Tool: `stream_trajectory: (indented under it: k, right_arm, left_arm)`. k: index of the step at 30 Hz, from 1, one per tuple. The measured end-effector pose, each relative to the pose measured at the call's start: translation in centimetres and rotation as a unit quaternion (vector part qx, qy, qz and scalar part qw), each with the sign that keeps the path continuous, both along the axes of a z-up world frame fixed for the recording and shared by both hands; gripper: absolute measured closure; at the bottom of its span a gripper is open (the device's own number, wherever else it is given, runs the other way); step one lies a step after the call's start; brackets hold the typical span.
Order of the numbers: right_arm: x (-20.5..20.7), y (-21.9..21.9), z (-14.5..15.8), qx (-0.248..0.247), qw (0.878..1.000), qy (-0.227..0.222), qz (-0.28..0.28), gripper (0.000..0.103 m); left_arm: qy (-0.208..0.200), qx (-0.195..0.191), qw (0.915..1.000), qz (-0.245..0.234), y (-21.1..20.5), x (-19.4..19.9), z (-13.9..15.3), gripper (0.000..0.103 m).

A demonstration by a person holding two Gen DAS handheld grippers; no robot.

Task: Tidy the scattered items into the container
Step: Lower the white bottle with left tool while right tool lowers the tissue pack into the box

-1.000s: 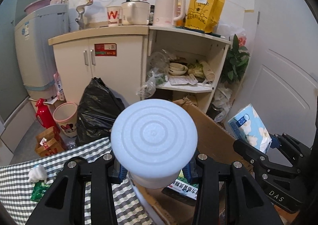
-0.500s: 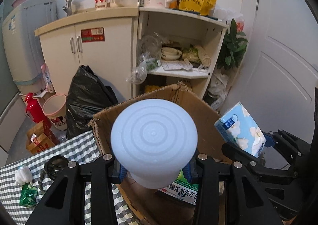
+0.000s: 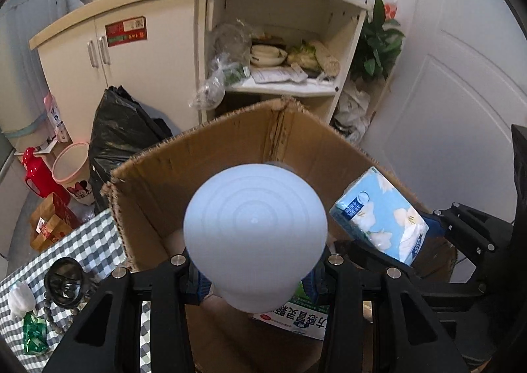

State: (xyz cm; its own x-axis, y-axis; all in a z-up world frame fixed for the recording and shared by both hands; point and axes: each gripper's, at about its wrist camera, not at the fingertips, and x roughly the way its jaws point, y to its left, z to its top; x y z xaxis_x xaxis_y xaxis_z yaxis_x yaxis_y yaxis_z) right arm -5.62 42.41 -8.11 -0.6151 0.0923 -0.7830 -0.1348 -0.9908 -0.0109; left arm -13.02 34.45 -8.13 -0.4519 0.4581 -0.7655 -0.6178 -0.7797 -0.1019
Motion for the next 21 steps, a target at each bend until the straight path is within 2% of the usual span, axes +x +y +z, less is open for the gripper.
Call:
stream_trajectory:
  k: [6,13,16,18,21]
  right_arm:
    - [-0.3,0.1,-1.0,-0.004,1.000,-0.016,-0.001,0.049]
    - [-0.2,-0.1,-0.6,-0.003,1.000,-0.010,-0.001,0.049]
    - [0.0,-0.3,-0.1,-0.002,1.000,0.000,-0.002,0.049]
    - [0.3,-0.4,0.5,-0.001,1.000,0.011,-0.004,0.049]
    - [0.7,-0.4,1.5,0.001,1.000,0.029,-0.009,0.049]
  left_arm:
    - [-0.015,-0.016,0.9998,-0.001,0.3,-0.5,-1.3,0.059]
    - [-0.018,-0.027,0.9995,0.003,0.4,-0.7,-1.5,0.058]
    - [-0.008,-0.024,0.9997,0.005,0.3,-0.5,-0.9,0.050]
    - [0.000,-0.019,0.9998,0.008,0.0,-0.3,-0.2,0.039]
    - [0.009,-0.010,0.9998,0.015,-0.5,0.0,0.8,0.034]
